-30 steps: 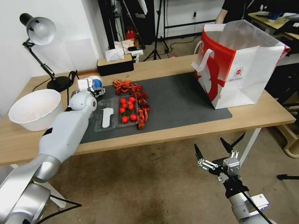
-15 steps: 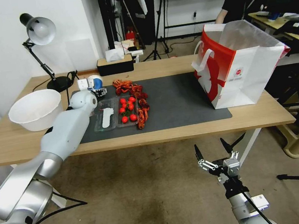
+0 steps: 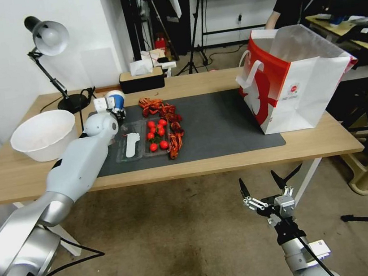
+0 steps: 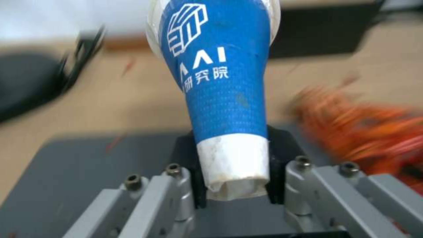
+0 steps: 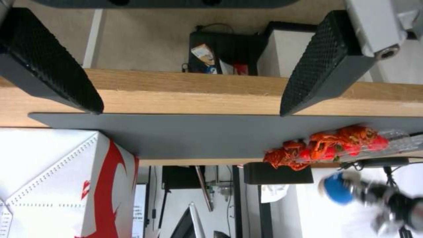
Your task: Pick up the trash from the table and place it into the takeout bag.
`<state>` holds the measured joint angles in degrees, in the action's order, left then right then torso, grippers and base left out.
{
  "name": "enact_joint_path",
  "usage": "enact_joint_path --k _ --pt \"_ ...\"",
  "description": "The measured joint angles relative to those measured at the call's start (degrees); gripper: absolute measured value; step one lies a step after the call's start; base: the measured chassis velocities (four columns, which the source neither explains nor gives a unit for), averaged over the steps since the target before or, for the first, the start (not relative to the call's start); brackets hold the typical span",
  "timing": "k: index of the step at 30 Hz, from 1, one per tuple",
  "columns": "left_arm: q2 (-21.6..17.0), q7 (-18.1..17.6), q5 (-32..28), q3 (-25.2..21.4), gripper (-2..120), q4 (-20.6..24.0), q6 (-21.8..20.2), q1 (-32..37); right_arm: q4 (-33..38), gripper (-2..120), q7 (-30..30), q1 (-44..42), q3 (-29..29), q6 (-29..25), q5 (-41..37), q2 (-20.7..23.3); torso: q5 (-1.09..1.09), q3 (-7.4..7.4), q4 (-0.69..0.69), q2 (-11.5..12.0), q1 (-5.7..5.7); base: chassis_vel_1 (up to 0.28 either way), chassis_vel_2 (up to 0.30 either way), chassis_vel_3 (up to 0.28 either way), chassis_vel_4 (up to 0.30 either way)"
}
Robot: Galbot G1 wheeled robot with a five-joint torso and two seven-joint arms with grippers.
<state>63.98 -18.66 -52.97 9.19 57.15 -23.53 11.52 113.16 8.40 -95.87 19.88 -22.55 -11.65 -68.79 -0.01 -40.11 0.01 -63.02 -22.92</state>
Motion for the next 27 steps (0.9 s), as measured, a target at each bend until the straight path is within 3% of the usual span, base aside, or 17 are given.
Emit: enact_joint_path --k 4,5,7,11,13,16,20,23,24,26,27 --pt "-2.49 4.57 -0.78 1.08 11 15.43 2.64 -0.49 0.18 100 -0.01 0.06 0.00 0.07 0.06 -0.02 -0.01 0.00 0.01 0.00 0.00 0.000 0.000 0.000 0.000" --pt "-2.49 4.57 -0.78 1.08 11 15.43 2.64 -0.49 0.18 100 -0.01 0.06 0.00 0.07 0.06 -0.02 -0.01 0.00 0.01 0.00 0.00 0.000 0.000 0.000 0.000" --pt "-1.84 4.96 -2.84 2.62 8 22.18 2.84 -3.45 0.41 100 -0.01 0.05 -0.04 0.20 0.21 -0.20 0.06 0.01 -0.01 0.00 0.01 0.000 0.000 0.000 0.000" --pt "0.17 5.69 -5.45 5.69 7 26.30 3.21 -8.10 0.75 100 -0.01 -0.20 -0.02 0.30 0.39 -0.43 0.03 0.00 -0.02 0.00 0.01 0.000 0.000 0.000 0.000" --pt "0.85 6.03 -6.50 6.90 7 27.02 3.58 -9.63 0.78 100 -0.01 -0.28 0.01 0.30 0.42 -0.50 0.06 0.01 -0.03 0.00 0.01 0.000 0.000 0.000 0.000" --pt "4.34 7.19 -9.46 12.35 7 27.72 4.03 -15.62 0.74 100 -0.02 -0.75 0.25 0.30 0.52 -0.77 0.01 0.00 -0.01 0.00 0.01 0.000 0.000 0.000 0.000" --pt "6.98 7.55 -10.23 15.11 7 27.09 4.19 -18.51 0.70 100 -0.03 -0.81 0.41 0.27 0.55 -0.95 0.06 0.01 -0.02 -0.01 0.01 0.000 0.000 0.000 0.000" --pt "14.16 8.06 -10.74 20.89 7 23.89 4.26 -23.99 0.49 100 -0.04 -0.91 0.79 0.08 0.56 -1.27 0.05 0.00 -0.02 0.00 0.01 0.000 0.000 0.000 0.000" --pt "14.16 8.06 -10.74 20.89 7 23.89 4.26 -23.99 0.49 100 -0.04 -0.91 0.79 0.08 0.56 -1.27 0.05 0.00 -0.02 0.00 0.01 0.000 0.000 0.000 0.000" --pt "20.46 8.37 -10.79 24.83 7 20.10 4.30 -26.98 -0.07 100 -0.03 -1.05 1.25 -0.44 0.49 -1.47 0.05 0.00 -0.03 0.00 0.01 0.000 0.000 0.000 0.000" --pt "20.46 8.37 -10.79 24.83 7 20.10 4.30 -26.98 -0.07 100 -0.03 -1.05 1.25 -0.44 0.49 -1.47 0.05 0.00 -0.03 0.00 0.01 0.000 0.000 0.000 0.000"
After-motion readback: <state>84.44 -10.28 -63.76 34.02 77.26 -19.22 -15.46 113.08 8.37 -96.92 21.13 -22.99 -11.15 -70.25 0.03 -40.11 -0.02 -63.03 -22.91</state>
